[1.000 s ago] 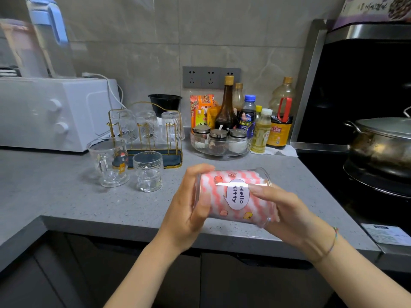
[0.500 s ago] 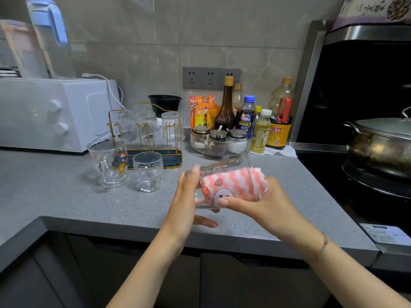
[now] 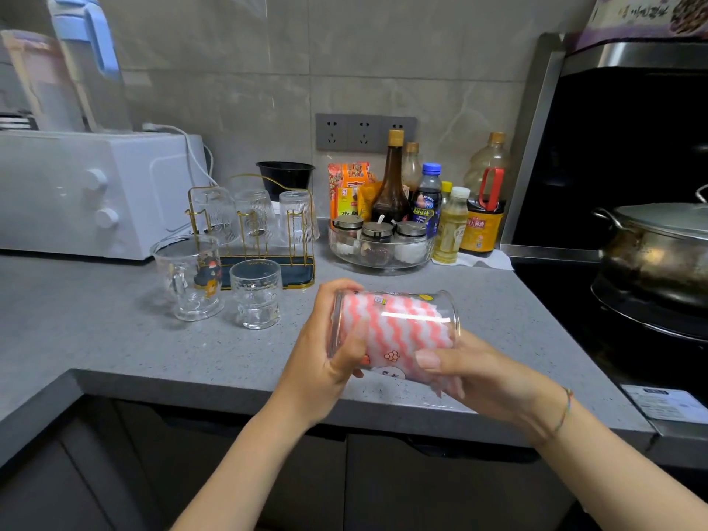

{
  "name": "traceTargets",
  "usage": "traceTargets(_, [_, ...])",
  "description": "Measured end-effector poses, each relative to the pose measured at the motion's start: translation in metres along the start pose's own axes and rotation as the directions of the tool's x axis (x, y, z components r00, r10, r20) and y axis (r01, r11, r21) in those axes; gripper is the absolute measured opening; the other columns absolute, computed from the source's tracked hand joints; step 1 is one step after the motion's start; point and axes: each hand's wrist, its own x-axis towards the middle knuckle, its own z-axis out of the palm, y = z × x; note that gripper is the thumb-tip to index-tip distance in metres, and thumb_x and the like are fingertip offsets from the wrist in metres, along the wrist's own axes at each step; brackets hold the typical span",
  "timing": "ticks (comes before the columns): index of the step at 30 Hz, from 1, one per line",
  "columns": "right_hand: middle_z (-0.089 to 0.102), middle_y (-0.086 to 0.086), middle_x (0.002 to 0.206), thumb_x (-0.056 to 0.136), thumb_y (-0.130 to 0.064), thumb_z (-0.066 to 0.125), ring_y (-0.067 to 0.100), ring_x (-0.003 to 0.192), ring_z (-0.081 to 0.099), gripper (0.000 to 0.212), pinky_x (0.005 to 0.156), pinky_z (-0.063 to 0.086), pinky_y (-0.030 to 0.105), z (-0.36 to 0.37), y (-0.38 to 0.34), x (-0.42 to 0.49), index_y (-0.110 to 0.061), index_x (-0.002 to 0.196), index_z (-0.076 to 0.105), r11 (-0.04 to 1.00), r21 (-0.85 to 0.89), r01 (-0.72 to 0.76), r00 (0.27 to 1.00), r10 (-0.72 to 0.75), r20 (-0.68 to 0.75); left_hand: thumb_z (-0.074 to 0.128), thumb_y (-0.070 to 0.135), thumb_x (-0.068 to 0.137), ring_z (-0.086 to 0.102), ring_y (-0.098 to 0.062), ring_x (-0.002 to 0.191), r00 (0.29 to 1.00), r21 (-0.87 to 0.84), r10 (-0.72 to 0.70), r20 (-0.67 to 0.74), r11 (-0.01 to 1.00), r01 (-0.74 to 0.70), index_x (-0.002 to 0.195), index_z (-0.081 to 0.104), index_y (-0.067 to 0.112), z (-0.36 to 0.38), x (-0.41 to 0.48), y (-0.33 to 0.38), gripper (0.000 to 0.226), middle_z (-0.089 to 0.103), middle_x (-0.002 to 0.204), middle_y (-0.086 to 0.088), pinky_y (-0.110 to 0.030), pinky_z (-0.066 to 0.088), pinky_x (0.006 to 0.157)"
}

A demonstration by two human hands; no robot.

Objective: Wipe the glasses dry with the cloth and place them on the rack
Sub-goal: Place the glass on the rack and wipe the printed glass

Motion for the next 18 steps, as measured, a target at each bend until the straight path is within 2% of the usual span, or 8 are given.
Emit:
traceTargets(3, [0.069,-0.006,0.112,0.061,-0.055,0.081,0.012,0.114,0.061,0.069,0.101,0.044,0.025,0.001,-0.003,0.001,-0.022,0.118,0.059,0.995,-0.017,-0.101,0.995,0.101,-0.008,0.051,0.084,0.068,0.067,-0.011,0.076,0.999,-0.003,0.042,0.019,0.999,-0.042,0.107,0.045,0.049,-0.001,-0.002,-0.002,0.053,0.061,0.096,0.023,-0.024,0.051,0.05])
traceTargets(4, [0.069,-0.008,0.109,0.064,-0.056,0.079,0.01,0.113,0.06,0.059,0.102,0.043,0.024,0.005,-0.01,0.0,-0.025,0.113,0.064,0.991,-0.04,-0.125,0.992,0.125,0.001,0.051,0.084,0.069,0.067,-0.01,0.075,0.998,-0.006,0.059,0.019,0.998,-0.059,0.107,0.045,0.051,-0.001,-0.002,-0.003,0.05,0.061,0.096,0.024,-0.023,0.05,0.05])
traceTargets(6, [0.07,-0.022,0.089,0.083,-0.045,0.066,-0.005,0.099,0.061,0.009,0.098,0.043,0.018,0.006,-0.015,0.001,-0.039,0.084,0.073,0.983,-0.068,-0.171,0.984,0.173,0.037,0.05,0.084,0.07,0.067,-0.011,0.071,0.997,-0.017,0.078,0.0,0.997,-0.078,0.106,0.045,0.052,0.001,-0.003,-0.005,0.048,0.06,0.094,0.024,-0.023,0.049,0.048])
traceTargets(8, [0.066,-0.028,0.071,0.091,-0.02,0.045,-0.014,0.083,0.06,0.047,0.089,0.043,0.01,0.007,-0.022,0.004,-0.044,0.061,0.072,0.979,-0.11,-0.169,0.985,0.17,0.002,0.049,0.086,0.069,0.067,-0.013,0.07,0.997,-0.029,0.07,-0.014,0.997,-0.07,0.105,0.046,0.053,0.002,-0.002,-0.006,0.049,0.059,0.094,0.024,-0.023,0.048,0.046])
traceTargets(13, [0.062,-0.019,0.049,0.097,0.002,0.043,-0.008,0.054,0.061,0.065,0.061,0.044,0.004,-0.007,-0.015,0.008,-0.033,0.05,0.071,0.981,-0.151,-0.119,0.993,0.117,-0.021,0.051,0.086,0.067,0.068,-0.015,0.073,1.0,-0.08,-0.007,0.003,0.997,0.007,0.108,0.047,0.043,0.009,-0.002,-0.011,0.059,0.06,0.099,0.016,-0.026,0.049,0.046])
traceTargets(15, [0.058,-0.013,0.042,0.093,0.0,0.052,-0.002,0.041,0.056,0.046,0.055,0.043,0.01,-0.01,-0.013,0.006,-0.023,0.059,0.073,0.983,-0.135,-0.123,0.99,0.111,-0.088,0.056,0.079,0.069,0.07,-0.016,0.073,0.997,-0.088,-0.074,0.006,0.993,0.074,0.109,0.047,0.04,0.011,-0.003,-0.009,0.057,0.062,0.105,0.006,-0.03,0.055,0.052])
traceTargets(17, [0.066,-0.005,0.057,0.086,-0.008,0.065,0.006,0.047,0.059,0.009,0.049,0.043,0.017,-0.017,-0.012,0.005,-0.013,0.092,0.07,0.992,-0.058,-0.11,0.985,0.101,-0.137,0.066,0.069,0.062,0.072,-0.017,0.076,0.983,-0.126,-0.183,0.028,0.975,0.185,0.114,0.049,0.035,0.011,-0.001,-0.004,0.064,0.062,0.113,-0.002,-0.032,0.058,0.058])
traceTargets(18, [0.071,0.0,0.068,0.084,-0.004,0.067,0.009,0.055,0.064,0.018,0.048,0.046,0.017,-0.021,-0.011,0.006,-0.009,0.101,0.066,0.993,-0.052,-0.108,0.983,0.099,-0.154,0.073,0.07,0.053,0.073,-0.018,0.078,0.965,-0.167,-0.256,0.059,0.95,0.262,0.118,0.05,0.034,0.009,0.001,-0.001,0.078,0.062,0.117,-0.003,-0.033,0.059,0.059])
